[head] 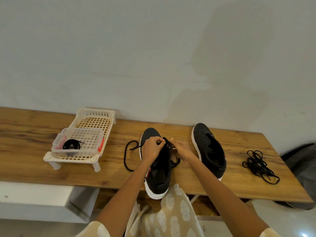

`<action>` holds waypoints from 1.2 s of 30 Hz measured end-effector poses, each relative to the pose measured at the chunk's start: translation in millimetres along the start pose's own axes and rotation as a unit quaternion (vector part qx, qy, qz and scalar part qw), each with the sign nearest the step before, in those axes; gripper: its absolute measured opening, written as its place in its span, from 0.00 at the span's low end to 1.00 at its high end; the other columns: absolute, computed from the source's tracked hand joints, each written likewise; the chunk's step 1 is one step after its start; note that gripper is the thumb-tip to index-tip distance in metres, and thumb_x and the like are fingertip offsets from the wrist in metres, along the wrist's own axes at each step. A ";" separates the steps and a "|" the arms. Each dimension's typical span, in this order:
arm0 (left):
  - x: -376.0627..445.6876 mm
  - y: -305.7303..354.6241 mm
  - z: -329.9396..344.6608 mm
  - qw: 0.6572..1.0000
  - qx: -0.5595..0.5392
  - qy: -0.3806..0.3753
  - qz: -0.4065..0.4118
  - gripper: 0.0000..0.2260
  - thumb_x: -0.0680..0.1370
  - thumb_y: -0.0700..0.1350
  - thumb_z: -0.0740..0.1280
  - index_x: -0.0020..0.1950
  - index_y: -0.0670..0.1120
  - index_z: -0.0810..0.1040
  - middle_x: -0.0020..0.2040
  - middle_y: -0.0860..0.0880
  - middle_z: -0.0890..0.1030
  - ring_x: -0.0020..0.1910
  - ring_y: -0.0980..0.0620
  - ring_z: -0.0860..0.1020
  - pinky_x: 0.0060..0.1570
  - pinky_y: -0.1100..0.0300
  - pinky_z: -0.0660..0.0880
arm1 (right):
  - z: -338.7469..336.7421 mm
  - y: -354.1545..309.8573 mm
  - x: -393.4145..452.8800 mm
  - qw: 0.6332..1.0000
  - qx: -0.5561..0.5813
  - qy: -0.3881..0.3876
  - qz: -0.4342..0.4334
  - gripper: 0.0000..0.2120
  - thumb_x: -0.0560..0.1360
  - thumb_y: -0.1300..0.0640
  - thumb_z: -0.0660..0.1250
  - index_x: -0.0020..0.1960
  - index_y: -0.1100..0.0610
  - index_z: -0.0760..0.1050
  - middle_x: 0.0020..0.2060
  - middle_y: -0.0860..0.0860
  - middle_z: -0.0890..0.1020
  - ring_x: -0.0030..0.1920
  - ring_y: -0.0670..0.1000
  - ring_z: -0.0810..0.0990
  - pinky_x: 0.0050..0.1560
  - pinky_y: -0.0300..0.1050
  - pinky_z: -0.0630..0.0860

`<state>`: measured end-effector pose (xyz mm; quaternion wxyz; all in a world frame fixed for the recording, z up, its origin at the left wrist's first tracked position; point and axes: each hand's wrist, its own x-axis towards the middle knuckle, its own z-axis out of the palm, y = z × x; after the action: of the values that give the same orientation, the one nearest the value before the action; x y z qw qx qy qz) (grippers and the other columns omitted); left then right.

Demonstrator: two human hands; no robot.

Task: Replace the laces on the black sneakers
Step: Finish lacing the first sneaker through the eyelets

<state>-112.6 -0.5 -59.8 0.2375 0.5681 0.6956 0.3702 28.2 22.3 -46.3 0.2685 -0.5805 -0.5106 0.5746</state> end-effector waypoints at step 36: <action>15.0 105.3 -80.1 0.975 -0.219 -0.015 0.033 0.11 0.80 0.44 0.63 0.56 0.41 0.81 0.50 0.48 0.81 0.42 0.58 0.76 0.42 0.70 0.72 | -28.3 -119.4 -39.6 0.953 -0.133 0.065 -0.265 0.11 0.77 0.55 0.66 0.49 0.63 0.81 0.37 0.53 0.83 0.34 0.49 0.82 0.47 0.47 0.80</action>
<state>-111.7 2.9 73.4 0.3540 0.5302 0.5753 0.5124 28.1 34.3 82.0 0.3643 -0.4914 -0.6988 0.3708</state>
